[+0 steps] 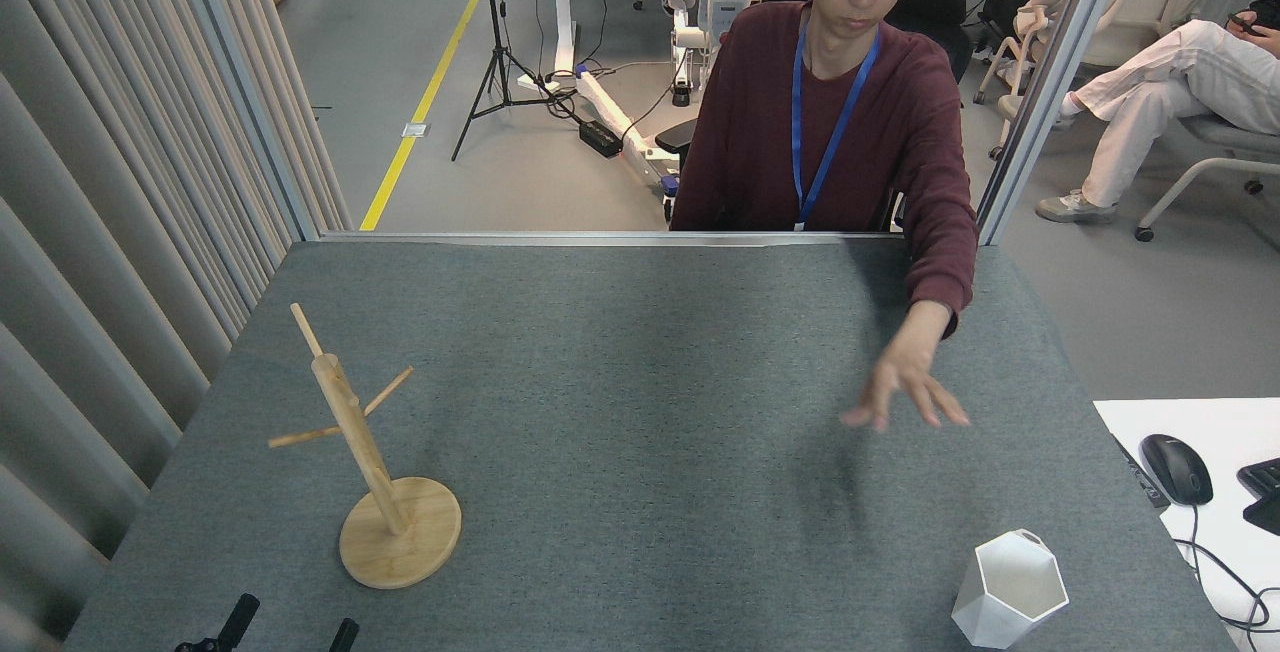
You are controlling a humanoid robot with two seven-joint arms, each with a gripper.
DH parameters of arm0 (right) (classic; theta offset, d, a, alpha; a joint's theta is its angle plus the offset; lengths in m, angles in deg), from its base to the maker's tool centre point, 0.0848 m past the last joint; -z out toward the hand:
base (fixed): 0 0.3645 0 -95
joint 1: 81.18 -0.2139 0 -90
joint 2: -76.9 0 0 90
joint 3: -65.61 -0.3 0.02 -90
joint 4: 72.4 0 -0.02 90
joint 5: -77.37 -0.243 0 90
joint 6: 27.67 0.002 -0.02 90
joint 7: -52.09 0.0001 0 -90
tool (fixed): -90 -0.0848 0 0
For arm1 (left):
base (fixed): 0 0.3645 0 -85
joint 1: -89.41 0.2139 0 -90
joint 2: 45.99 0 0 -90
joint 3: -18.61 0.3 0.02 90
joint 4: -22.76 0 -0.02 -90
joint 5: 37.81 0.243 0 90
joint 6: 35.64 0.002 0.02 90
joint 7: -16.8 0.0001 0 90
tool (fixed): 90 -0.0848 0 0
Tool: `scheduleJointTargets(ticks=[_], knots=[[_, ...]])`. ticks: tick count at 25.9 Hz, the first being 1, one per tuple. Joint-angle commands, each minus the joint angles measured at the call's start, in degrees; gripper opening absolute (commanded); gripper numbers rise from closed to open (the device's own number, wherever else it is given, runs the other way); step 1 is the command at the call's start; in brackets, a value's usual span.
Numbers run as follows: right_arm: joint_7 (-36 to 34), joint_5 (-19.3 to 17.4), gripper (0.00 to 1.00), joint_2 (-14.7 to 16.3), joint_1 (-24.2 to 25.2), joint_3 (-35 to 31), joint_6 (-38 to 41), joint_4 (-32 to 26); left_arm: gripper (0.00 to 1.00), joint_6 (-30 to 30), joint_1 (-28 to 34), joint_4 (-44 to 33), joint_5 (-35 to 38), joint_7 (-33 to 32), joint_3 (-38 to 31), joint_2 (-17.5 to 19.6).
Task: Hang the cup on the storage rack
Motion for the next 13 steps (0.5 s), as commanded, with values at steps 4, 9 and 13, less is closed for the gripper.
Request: scheduleJointTargets(ticks=[4,9,13], knots=[[0.10,-0.03,0.99,0.21,-0.59,-0.05,-0.09,1.19,1.00,0.91,-0.03,0.13,0.06,-0.08,0.13,0.00],[0.10,0.06,0.99,0.30,-5.07,0.47,-0.09,5.85,1.00,1.18,-0.03,0.49,-0.29,0.01,-0.05,0.09],[0.10,2.25,0.99,0.38,-9.20,0.47,0.00,10.07,1.00,1.18,0.06,0.49,-0.20,0.01,-0.31,0.09]])
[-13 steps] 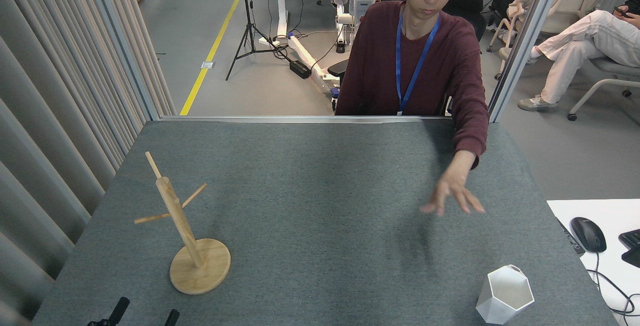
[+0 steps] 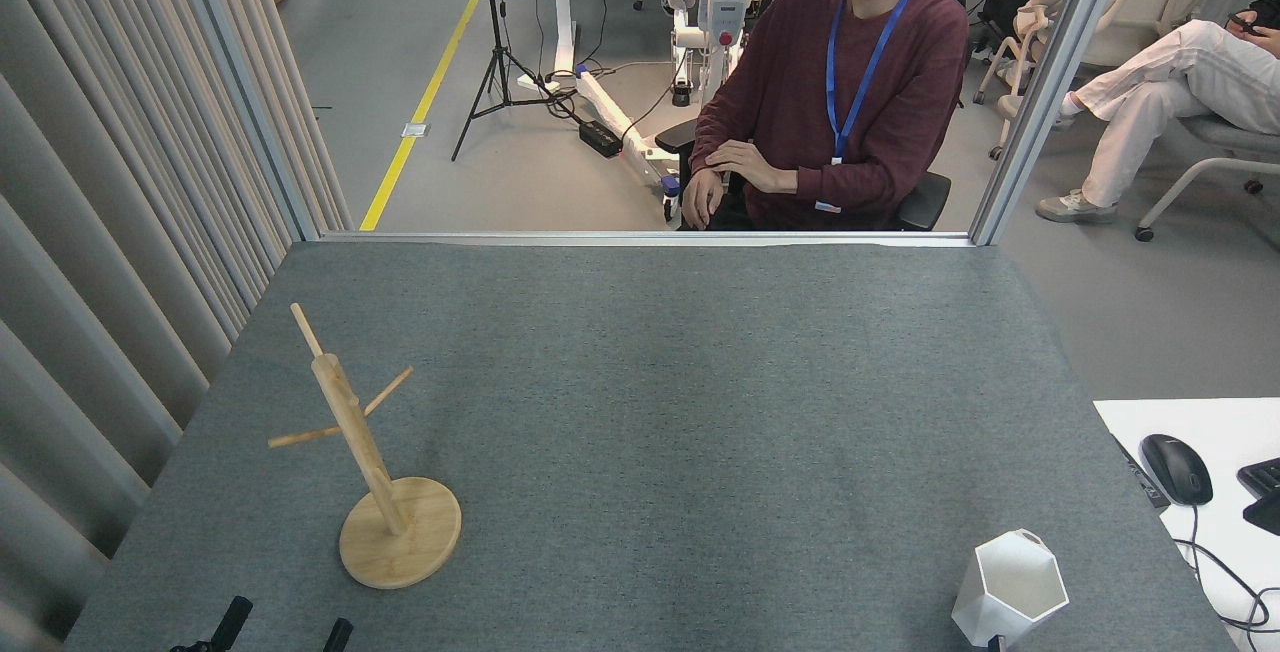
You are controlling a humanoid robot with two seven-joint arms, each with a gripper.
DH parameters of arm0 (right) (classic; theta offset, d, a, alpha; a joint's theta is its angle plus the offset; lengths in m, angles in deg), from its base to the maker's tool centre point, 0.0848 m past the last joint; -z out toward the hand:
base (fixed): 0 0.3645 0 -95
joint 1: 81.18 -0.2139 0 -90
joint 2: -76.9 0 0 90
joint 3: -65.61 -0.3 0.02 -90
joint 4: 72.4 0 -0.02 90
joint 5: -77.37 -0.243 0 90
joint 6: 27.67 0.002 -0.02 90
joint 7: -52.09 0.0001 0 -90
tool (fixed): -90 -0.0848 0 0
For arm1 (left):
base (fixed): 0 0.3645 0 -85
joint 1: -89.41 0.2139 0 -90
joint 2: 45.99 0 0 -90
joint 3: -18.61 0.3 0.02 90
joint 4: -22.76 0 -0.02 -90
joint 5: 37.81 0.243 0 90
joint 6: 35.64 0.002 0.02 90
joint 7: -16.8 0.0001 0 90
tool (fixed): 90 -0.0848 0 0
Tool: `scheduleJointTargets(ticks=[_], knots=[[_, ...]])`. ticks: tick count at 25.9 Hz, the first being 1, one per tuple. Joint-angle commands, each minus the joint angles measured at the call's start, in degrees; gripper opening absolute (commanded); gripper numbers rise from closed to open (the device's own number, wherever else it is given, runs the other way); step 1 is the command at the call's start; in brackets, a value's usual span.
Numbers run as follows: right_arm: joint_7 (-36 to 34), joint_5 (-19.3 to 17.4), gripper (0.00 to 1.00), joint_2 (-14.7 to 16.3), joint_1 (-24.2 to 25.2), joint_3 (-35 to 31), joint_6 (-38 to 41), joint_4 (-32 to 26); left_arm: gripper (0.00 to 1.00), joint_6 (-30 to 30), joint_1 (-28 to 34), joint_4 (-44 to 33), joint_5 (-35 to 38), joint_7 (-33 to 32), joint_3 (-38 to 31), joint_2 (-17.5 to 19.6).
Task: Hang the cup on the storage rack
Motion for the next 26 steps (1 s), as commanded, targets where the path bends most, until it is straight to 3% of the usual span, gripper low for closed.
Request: scheduleJointTargets(ticks=[1,7,12,23,25,26], knots=[[0.06,1.73,0.99,0.09,-3.16,0.07,0.08,3.14,1.00,0.00,0.04,0.04,0.05,0.01,-0.22,0.03],[0.14,1.99,0.99,0.53,-5.01,0.25,0.08,4.11,1.00,0.00,0.04,0.21,-0.22,0.01,-0.30,0.03],[0.06,4.01,0.99,0.53,-7.12,0.42,0.17,6.83,1.00,0.00,0.04,0.21,-0.22,0.01,-0.39,0.03],[0.06,4.10,0.99,1.23,-12.30,0.78,0.00,13.25,1.00,0.00,0.04,0.21,-0.30,0.01,-0.48,0.12],[0.06,4.10,0.96,1.23,-12.57,0.78,-0.09,14.13,1.00,0.00,0.04,0.21,-0.30,0.01,-0.57,0.12],[0.06,4.19,0.86,1.23,-12.65,0.78,-0.09,14.21,1.00,0.00,0.04,0.21,-0.30,0.01,-0.57,0.12]])
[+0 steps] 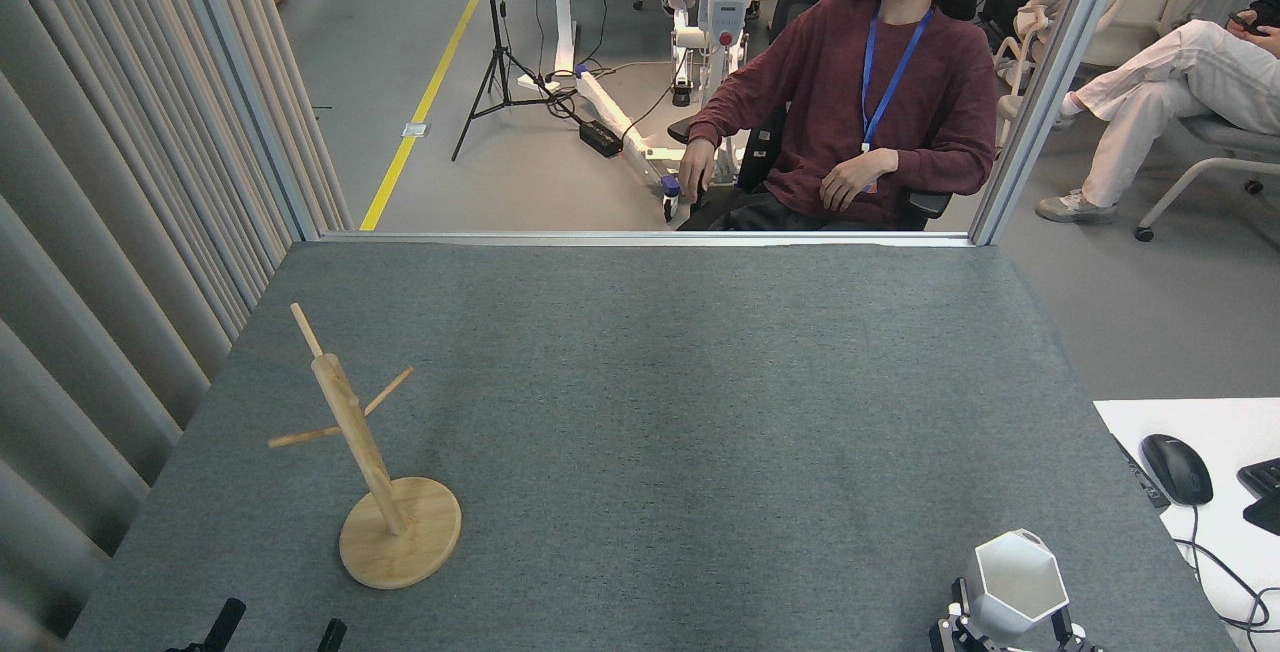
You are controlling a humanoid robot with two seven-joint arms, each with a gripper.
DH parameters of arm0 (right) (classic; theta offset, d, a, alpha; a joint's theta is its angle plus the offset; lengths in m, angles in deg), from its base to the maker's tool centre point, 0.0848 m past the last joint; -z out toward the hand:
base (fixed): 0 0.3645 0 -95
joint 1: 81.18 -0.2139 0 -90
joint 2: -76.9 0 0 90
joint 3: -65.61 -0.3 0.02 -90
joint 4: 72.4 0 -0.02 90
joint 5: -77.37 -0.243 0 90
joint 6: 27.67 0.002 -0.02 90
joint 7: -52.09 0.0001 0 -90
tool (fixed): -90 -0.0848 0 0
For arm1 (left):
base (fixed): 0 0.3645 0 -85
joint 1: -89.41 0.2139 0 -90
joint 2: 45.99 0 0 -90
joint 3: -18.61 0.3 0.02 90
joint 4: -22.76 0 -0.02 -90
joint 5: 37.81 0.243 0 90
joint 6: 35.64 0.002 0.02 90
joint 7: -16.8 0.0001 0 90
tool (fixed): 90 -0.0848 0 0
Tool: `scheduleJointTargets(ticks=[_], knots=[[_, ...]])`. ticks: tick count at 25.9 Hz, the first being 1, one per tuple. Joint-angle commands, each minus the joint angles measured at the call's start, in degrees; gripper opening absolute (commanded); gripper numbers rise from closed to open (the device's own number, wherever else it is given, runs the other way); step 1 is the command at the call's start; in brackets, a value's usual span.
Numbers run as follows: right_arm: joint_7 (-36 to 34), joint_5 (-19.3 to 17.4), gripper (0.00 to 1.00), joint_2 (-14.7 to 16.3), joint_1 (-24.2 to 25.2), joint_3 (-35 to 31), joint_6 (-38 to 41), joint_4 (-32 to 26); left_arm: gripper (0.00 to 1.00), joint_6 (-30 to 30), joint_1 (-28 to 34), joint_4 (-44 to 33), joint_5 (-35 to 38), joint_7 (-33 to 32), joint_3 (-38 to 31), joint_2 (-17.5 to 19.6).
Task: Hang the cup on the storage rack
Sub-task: 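Grasp the white hexagonal cup with the right hand and lift it, then carry the white cup with the right hand toward the left hand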
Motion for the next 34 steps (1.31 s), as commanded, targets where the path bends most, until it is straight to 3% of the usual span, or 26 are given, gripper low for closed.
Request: scheduleJointTargets(ticks=[1,2,4,11,13,15,18,21,23,26,34], knots=[[-0.05,0.07,0.71,0.08,-0.65,0.03,-0.23,1.07,1.00,0.07,0.00,0.00,0.00,0.01,-0.03,0.00],[-0.05,0.07,0.61,0.08,-0.65,0.03,-0.23,0.98,1.00,-0.02,0.00,-0.09,0.09,0.01,-0.03,0.00],[-0.14,0.51,0.54,-0.01,-0.65,-0.05,-0.23,0.89,1.00,0.07,0.00,-0.09,0.00,0.01,-0.03,0.00],[-0.14,0.42,0.53,-1.06,-1.26,0.03,-0.14,-8.77,1.00,-0.46,-0.62,-0.70,0.70,-0.08,1.73,-0.26],[0.04,0.94,0.53,-3.25,-1.96,1.17,-0.14,-12.38,1.00,-0.46,-1.05,-0.88,1.58,-0.08,4.28,-0.17],[0.65,3.14,0.53,-5.98,-1.88,6.88,-0.31,-15.54,1.00,-0.46,-1.58,-1.05,3.69,-0.08,6.04,-0.26],[0.83,9.56,0.53,-8.09,-1.52,14.45,-1.63,-18.88,1.00,-0.46,-1.58,-2.90,5.10,0.62,6.74,-1.14],[0.83,14.13,0.53,-10.81,-1.26,21.47,-3.13,-19.85,1.00,-0.29,-0.70,-4.39,6.41,1.68,11.75,-0.53],[0.83,16.94,0.53,-11.87,-1.08,25.69,-4.18,-19.94,1.00,0.42,-0.70,-4.39,12.04,2.47,14.12,-0.70],[0.83,19.49,0.53,-12.05,-0.12,30.88,-5.94,-19.94,1.00,3.67,-1.32,-4.48,19.77,3.35,18.69,-1.14],[0.39,23.53,0.53,-11.87,3.31,41.78,-9.02,-19.85,1.00,5.60,-2.11,-4.39,23.64,2.82,23.35,-1.58]])
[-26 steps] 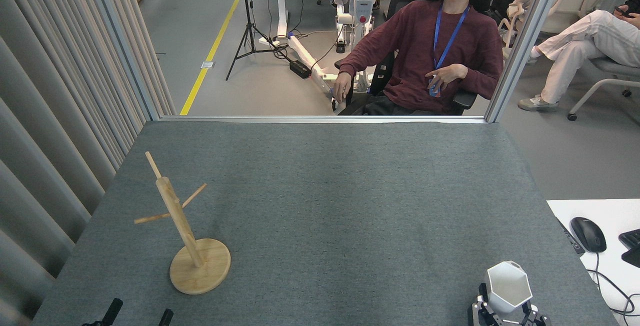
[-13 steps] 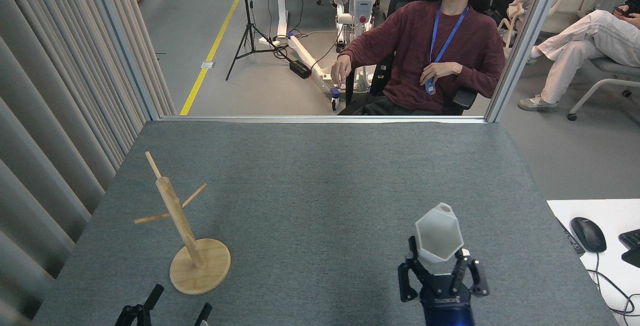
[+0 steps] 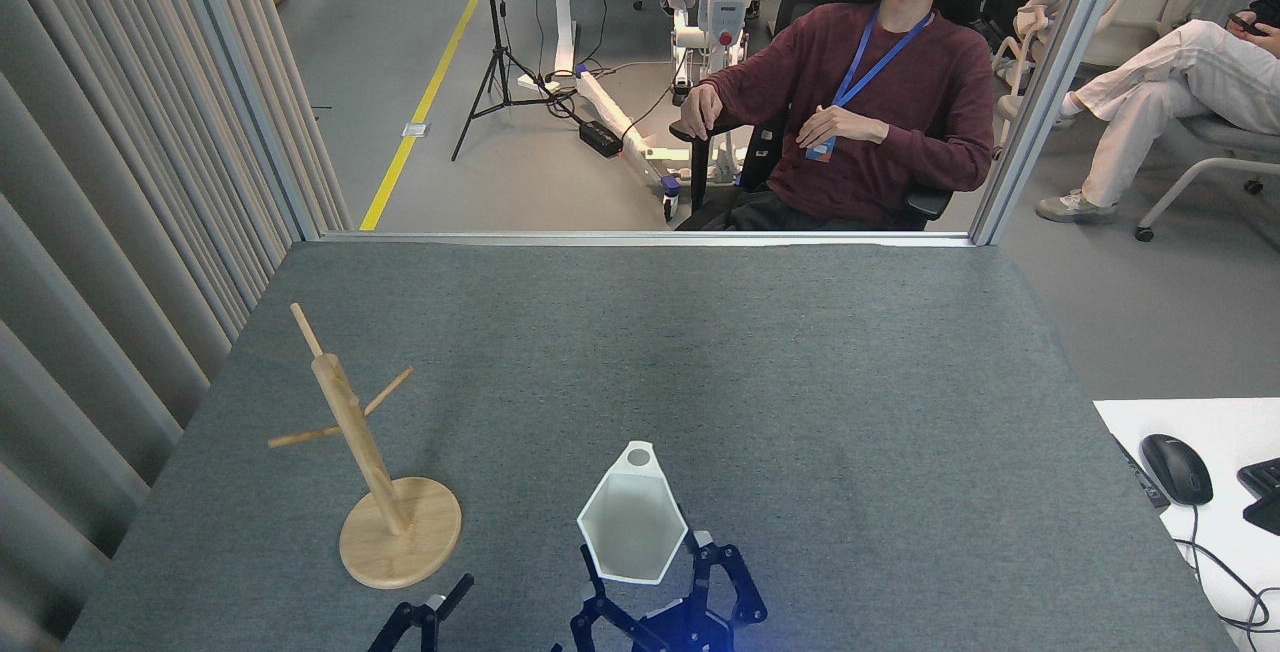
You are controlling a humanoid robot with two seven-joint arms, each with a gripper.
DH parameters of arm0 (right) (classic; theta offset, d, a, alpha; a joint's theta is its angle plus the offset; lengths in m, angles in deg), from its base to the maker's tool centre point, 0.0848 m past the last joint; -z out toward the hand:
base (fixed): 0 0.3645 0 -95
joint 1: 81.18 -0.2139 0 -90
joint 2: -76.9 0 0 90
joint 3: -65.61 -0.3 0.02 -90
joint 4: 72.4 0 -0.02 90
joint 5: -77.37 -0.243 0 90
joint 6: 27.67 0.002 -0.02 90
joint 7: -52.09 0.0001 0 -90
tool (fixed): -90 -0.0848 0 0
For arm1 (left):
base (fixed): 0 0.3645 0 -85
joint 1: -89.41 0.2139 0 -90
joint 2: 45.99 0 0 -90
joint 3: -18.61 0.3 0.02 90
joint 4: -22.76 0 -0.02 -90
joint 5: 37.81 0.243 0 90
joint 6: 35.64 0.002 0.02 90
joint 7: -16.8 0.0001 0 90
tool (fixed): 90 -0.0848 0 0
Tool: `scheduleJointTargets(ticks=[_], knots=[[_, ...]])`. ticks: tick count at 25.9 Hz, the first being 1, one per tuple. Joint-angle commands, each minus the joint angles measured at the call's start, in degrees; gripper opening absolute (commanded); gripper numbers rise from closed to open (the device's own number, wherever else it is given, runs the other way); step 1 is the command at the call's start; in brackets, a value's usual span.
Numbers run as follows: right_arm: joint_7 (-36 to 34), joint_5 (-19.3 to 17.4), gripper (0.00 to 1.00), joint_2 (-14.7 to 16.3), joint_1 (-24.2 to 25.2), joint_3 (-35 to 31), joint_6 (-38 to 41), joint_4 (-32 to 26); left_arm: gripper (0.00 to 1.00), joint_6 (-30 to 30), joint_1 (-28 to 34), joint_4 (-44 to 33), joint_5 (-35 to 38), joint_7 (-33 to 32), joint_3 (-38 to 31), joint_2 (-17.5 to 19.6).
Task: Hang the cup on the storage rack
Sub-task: 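Carry the white cup with the right hand toward the left hand, then grasp the white cup with the left hand beside the right hand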
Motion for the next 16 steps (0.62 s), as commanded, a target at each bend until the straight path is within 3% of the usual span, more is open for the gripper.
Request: scheduleJointTargets(ticks=[1,6,16], knots=[[-0.71,1.24,0.53,0.19,0.94,4.10,-1.43,0.24,1.00,0.42,-0.15,0.00,0.87,-0.12,0.90,-0.05],[-0.97,3.17,0.53,0.19,1.21,7.00,-1.61,1.74,1.00,0.42,-0.24,0.00,0.87,-0.12,0.90,-0.13],[-2.64,3.44,0.53,0.10,1.21,8.67,-1.69,5.87,1.00,-0.11,-0.77,-0.26,0.61,0.32,1.69,-0.40]])
